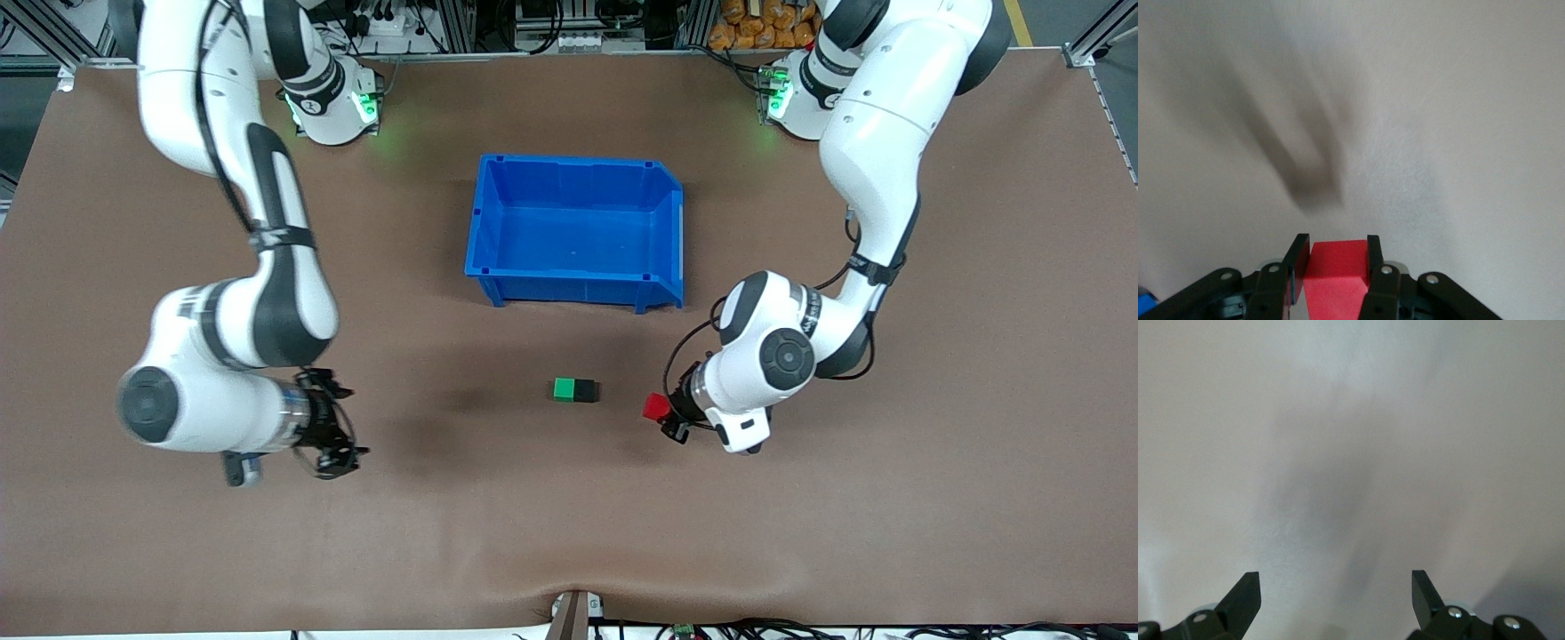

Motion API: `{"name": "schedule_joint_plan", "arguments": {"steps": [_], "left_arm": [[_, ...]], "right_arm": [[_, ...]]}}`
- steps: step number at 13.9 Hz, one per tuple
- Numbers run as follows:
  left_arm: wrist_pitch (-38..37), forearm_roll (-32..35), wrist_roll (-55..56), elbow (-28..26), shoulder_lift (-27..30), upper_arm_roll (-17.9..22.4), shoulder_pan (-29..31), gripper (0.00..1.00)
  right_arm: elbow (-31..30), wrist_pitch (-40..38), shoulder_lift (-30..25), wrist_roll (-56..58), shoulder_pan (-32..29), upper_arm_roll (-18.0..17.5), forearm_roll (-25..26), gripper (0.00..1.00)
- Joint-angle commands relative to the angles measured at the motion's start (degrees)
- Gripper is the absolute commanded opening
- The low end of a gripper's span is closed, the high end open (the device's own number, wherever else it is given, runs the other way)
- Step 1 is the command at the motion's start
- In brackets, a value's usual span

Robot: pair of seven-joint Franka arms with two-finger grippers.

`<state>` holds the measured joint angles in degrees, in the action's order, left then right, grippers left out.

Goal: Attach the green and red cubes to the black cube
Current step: 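Carry the red cube to the black cube while the right gripper withdraws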

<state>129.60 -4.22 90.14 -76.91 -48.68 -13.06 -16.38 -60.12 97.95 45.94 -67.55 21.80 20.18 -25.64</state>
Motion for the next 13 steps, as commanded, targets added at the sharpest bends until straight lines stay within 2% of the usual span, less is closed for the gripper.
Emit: {"name": "schedule_joint_plan", "arguments": {"steps": [1, 3, 5, 8, 9, 13], "left_arm": [[-0.67, -0.87, 6.34, 5.45, -4.05, 2.07, -3.99, 0.0], [0.21, -0.7, 13.62, 5.46, -4.93, 3.12, -5.75, 0.0], [-0.05, -0.87, 15.06, 5.2, -4.93, 4.1, -6.99, 0.0], [0.3, -0.87, 16.11, 5.37, -5.9, 4.18, -8.04, 0.0], [0.3, -0.96, 16.2, 5.37, -5.9, 4.53, -8.4, 0.0], [0.3, -0.96, 17.43, 5.37, -6.17, 4.8, -9.71, 0.0]], "right_arm": [[0.36, -4.24, -2.95, 13.45, -4.13, -0.06, 0.86, 1.0], [0.36, -8.37, -4.8, 20.76, -5.63, 0.9, 0.86, 1.0], [0.27, -12.06, -8.22, 28.22, -6.42, 3.44, 0.86, 1.0], [-0.25, -18.38, -13.06, 45.79, -6.25, 8.1, 1.3, 1.0], [-0.26, -20.41, -13.59, 48.02, -6.16, 8.99, 2.6, 1.0], [-0.61, -23.66, -17.82, 51.12, -4.41, 8.64, 9.29, 1.0]]}}
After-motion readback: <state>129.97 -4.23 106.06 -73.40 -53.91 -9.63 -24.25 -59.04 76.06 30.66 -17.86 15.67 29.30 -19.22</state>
